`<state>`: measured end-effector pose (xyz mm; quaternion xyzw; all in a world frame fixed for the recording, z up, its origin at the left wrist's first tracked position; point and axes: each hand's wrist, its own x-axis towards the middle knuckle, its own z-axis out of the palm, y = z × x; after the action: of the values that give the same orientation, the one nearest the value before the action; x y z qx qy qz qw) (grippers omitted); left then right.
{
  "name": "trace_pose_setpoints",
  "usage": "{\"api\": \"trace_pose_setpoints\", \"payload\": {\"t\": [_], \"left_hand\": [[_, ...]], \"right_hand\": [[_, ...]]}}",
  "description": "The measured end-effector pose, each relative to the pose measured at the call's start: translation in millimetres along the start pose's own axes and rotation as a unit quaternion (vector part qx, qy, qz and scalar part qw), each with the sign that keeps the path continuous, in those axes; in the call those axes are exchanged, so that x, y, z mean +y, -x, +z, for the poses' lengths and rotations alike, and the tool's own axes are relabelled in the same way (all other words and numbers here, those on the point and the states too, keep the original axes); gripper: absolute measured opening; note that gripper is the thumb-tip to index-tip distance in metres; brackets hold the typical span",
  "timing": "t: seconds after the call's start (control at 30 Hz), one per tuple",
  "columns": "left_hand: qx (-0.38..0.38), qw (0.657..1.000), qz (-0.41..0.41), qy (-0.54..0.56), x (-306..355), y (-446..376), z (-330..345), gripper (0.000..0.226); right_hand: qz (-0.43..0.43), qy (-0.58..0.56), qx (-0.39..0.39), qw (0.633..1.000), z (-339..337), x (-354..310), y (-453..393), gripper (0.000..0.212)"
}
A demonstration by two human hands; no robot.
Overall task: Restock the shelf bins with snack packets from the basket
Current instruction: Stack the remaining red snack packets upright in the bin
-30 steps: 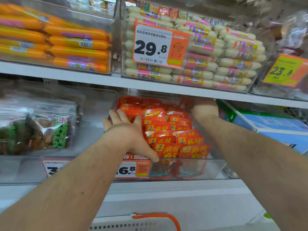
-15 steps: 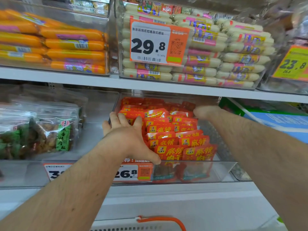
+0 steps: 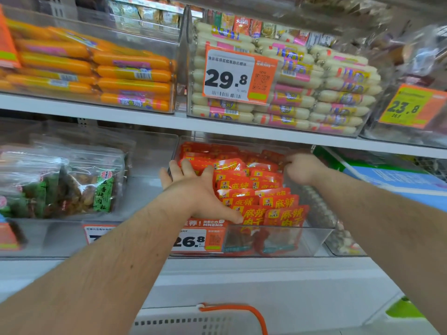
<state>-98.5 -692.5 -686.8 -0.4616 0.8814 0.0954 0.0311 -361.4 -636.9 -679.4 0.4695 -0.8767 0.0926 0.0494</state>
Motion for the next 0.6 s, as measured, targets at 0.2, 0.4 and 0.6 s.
{"api": "trace_pose_setpoints", "payload": {"t": [0.2, 0.4, 0.6], "left_hand": [[0.202, 0.973, 0.104, 0.047, -9.1, 23.0, 8.3, 0.105], [0.409, 0.871, 0.246, 0.119, -8.6, 61.5, 52.9, 0.045], [0.189, 0.944, 0.242, 0.123, -55.7, 93.2, 159.1, 0.036]], "right_hand": [[-0.113, -0.069, 0.113, 0.985, -14.9, -31.5, 76.8, 0.034], [-0.292, -0.138, 0.34, 0.883, 13.8, -88.3, 156.8, 0.025], [-0.369, -0.151, 0.179, 0.899, 132.7, -115.9, 218.6, 0.024]]}}
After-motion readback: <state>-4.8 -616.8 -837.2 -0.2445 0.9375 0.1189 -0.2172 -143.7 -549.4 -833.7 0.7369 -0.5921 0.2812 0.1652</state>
